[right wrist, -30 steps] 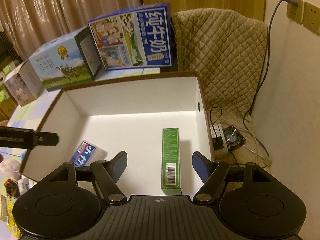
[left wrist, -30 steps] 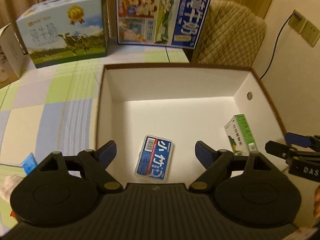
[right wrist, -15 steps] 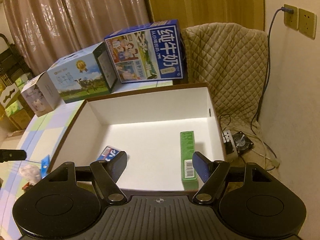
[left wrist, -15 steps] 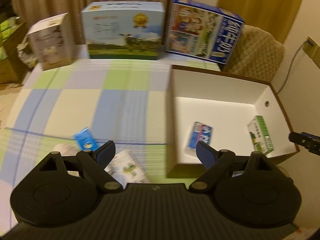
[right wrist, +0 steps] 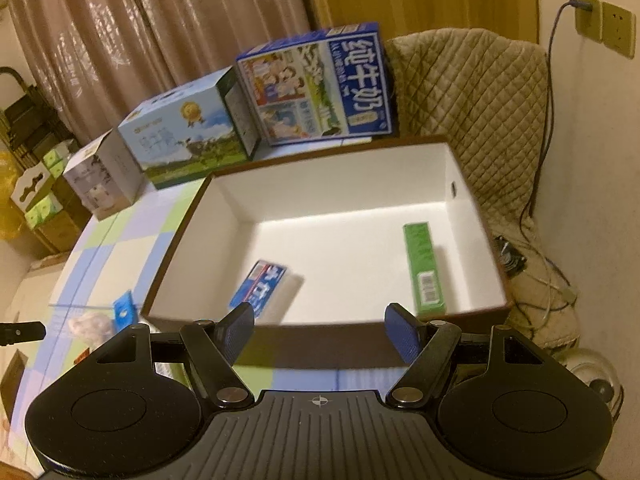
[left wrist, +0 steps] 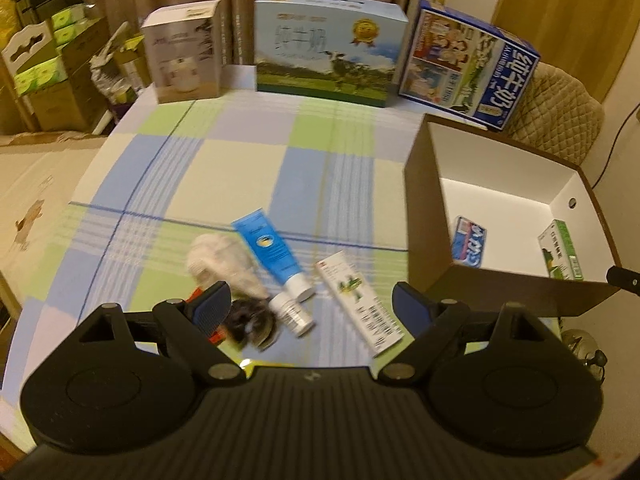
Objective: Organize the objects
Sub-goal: 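Return both grippers to the remaining items on the table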
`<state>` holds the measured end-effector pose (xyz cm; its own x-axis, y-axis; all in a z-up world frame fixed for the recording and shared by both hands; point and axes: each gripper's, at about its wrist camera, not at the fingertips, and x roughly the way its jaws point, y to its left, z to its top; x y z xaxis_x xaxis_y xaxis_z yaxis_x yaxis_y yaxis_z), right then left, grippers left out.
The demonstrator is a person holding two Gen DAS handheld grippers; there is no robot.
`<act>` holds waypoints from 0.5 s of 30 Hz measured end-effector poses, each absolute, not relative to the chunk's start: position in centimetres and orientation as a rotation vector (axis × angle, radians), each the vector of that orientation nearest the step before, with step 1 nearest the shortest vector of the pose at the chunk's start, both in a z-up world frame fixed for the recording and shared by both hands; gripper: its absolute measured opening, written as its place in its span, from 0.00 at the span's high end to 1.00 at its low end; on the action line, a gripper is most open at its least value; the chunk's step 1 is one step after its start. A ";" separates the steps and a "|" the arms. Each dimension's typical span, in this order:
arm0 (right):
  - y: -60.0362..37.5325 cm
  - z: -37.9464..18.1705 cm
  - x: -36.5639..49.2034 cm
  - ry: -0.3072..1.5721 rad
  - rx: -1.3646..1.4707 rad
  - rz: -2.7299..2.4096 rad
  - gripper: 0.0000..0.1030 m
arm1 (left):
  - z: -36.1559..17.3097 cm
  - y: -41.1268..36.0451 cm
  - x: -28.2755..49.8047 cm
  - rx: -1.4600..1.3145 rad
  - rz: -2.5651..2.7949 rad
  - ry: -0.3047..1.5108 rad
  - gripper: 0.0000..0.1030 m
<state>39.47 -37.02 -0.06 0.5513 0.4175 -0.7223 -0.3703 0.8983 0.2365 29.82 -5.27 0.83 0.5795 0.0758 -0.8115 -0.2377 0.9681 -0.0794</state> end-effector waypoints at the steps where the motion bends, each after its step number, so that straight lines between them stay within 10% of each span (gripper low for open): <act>1: -36.6 -0.2 39.2 0.877 0.054 0.470 0.32 | 0.7 -4.8 29.4 -0.191 0.191 0.939 0.17; 15: -30.6 -3.7 35.4 0.973 -0.005 0.573 0.32 | -3.3 1.6 22.8 -0.238 0.303 1.034 0.18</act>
